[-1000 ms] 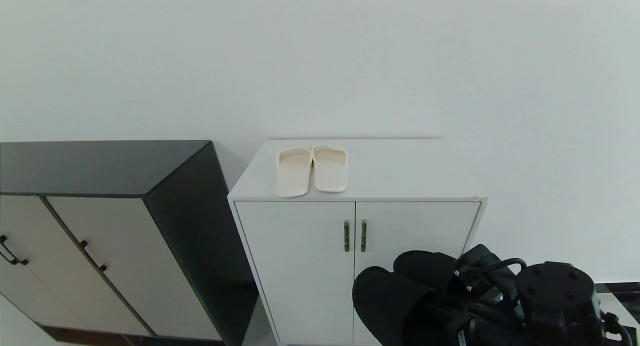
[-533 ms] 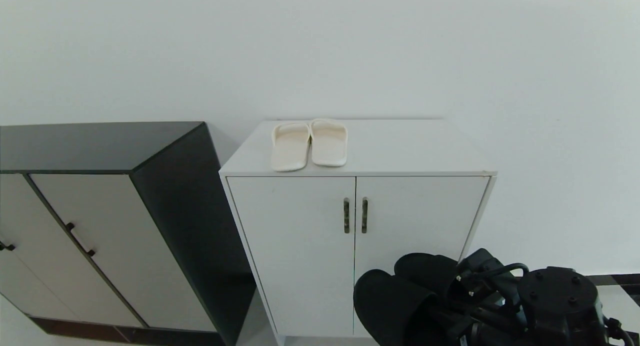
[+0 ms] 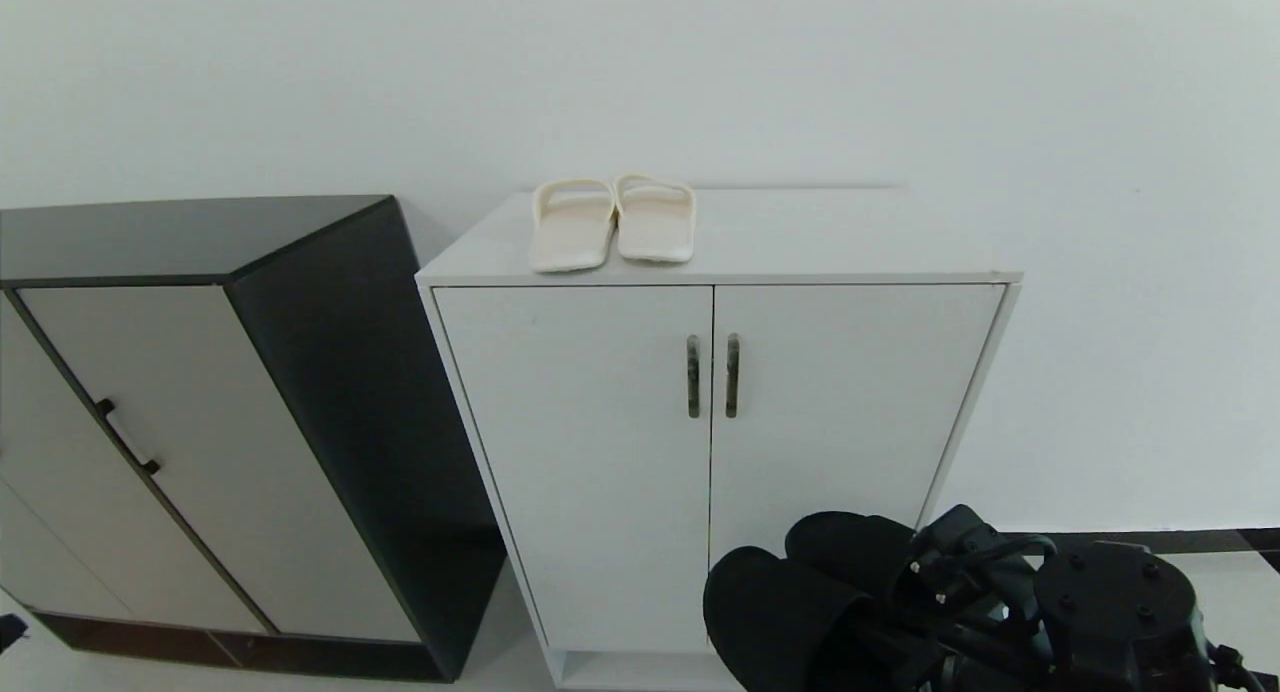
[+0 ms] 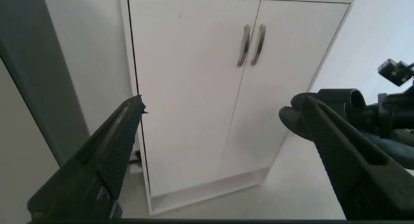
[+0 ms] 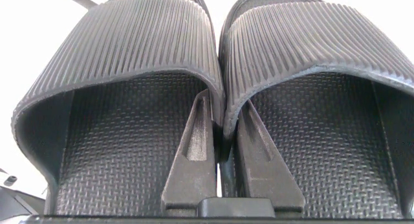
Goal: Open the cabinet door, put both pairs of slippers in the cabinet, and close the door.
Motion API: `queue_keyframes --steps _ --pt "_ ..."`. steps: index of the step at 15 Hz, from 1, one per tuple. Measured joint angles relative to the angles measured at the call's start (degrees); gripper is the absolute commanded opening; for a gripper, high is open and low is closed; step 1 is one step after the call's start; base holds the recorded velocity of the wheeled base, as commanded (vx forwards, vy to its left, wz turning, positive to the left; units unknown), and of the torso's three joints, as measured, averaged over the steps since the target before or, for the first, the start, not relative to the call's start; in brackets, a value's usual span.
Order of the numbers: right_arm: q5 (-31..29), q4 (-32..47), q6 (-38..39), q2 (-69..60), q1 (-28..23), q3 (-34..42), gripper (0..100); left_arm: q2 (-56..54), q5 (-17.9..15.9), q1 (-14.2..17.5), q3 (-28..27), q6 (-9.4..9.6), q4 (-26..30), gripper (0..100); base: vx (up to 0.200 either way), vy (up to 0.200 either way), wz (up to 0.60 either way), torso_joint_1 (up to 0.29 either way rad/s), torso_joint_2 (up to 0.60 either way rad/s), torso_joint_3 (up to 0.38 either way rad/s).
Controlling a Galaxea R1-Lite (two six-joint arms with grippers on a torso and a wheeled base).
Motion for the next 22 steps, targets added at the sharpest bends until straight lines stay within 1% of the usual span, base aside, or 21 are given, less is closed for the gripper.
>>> queue_keyframes --steps 5,6,10,13,14,15,16,17,19,20,22 --pt "-0.05 -0.02 -0.01 0.00 0.50 0.15 0 11.52 0.02 -0.02 0.77 0.17 -10.59 100 0.000 0.000 0.00 -0.129 0.47 0.336" --pt "-0.02 -0.02 0.00 0.00 0.50 0.15 0 14.21 0.04 -0.55 0.74 0.22 -12.48 100 0.000 0.000 0.00 -0.105 0.46 0.349" --pt "-0.13 0.00 -0.01 0.00 0.56 0.22 0 25.60 0.55 -6.06 0.28 0.06 -22.94 100 0.000 0.000 0.00 -0.067 0.44 0.371" --pt "0.28 0.09 0.00 0.11 0.50 0.48 0 33.29 0.66 -9.84 -1.11 -0.16 -27.78 100 0.000 0.000 0.00 -0.018 0.33 0.313" --pt "0.41 0.04 -0.01 0.12 0.52 0.54 0 35.74 0.91 -11.46 -1.74 -0.11 -29.56 100 0.000 0.000 0.00 0.002 0.11 0.115" --pt "0.50 0.02 -0.01 0.15 0.52 0.54 0 38.28 2.24 -13.64 -2.76 -0.07 -31.59 100 0.000 0.000 0.00 0.007 0.07 0.041" --pt "0.57 0.00 0.00 0.17 0.52 0.59 0 40.63 4.49 -15.93 -4.19 -0.11 -32.74 100 0.000 0.000 0.00 0.000 0.00 0.000" --pt "0.60 -0.05 0.05 0.17 0.50 0.59 0 43.11 6.46 -18.38 -6.29 -0.16 -33.50 100 0.000 0.000 0.00 0.000 0.00 0.000" --pt "0.60 -0.82 0.07 0.17 0.45 0.59 0 48.21 8.39 -23.92 -11.03 -0.35 -34.05 100 0.000 0.000 0.00 0.000 0.00 0.000" --pt "0.61 -0.95 0.07 0.17 0.41 0.63 0 50.65 8.73 -26.62 -13.68 -0.93 -34.13 100 0.000 0.000 0.00 0.000 0.00 0.000" --pt "1.15 -1.23 0.07 0.17 0.28 0.65 0 55.30 8.59 -30.89 -19.91 -3.33 -34.52 100 0.000 0.000 0.00 0.000 0.00 0.000"
